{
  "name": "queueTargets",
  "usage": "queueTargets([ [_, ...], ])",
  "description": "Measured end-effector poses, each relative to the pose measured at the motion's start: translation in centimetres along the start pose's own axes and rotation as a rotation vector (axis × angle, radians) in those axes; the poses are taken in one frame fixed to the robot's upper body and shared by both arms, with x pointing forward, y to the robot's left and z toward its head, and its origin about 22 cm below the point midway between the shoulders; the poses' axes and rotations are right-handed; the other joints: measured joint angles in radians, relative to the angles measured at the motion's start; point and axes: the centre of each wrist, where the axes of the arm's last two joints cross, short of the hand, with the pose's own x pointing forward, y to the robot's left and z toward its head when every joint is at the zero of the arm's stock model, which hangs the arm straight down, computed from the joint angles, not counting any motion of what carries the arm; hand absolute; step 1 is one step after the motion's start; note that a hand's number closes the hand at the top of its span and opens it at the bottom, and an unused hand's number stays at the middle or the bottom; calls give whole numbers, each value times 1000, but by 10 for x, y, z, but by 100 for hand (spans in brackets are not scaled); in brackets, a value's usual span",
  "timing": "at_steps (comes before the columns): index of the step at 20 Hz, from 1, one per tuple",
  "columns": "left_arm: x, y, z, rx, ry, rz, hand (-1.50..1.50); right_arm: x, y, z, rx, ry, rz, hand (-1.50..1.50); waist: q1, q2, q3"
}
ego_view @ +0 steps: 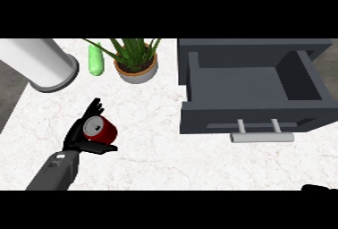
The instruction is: Pick up the can, place it into the drawer and close the drawer
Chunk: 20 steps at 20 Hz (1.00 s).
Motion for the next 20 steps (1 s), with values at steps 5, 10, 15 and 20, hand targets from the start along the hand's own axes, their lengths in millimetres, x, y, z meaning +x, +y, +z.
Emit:
queueTargets([
  [5,4,-6,-9,-75,-1,23,150,4,6,-2,-6,-4,-3,-150,1,0,0],
  [10,5,-12,-16,-129,-29,64,150,6,2,0,-8,-12,0,-150,-4,1,0],
  [15,8,-23,-24,-168,-44,82,150,3,2,-5,-16,-14,5,-150,-3,2,0],
  [20,18,-39,-40,-92,-81,110,150,7,2,-3,-22,-18,10,-150,-1,0,0],
])
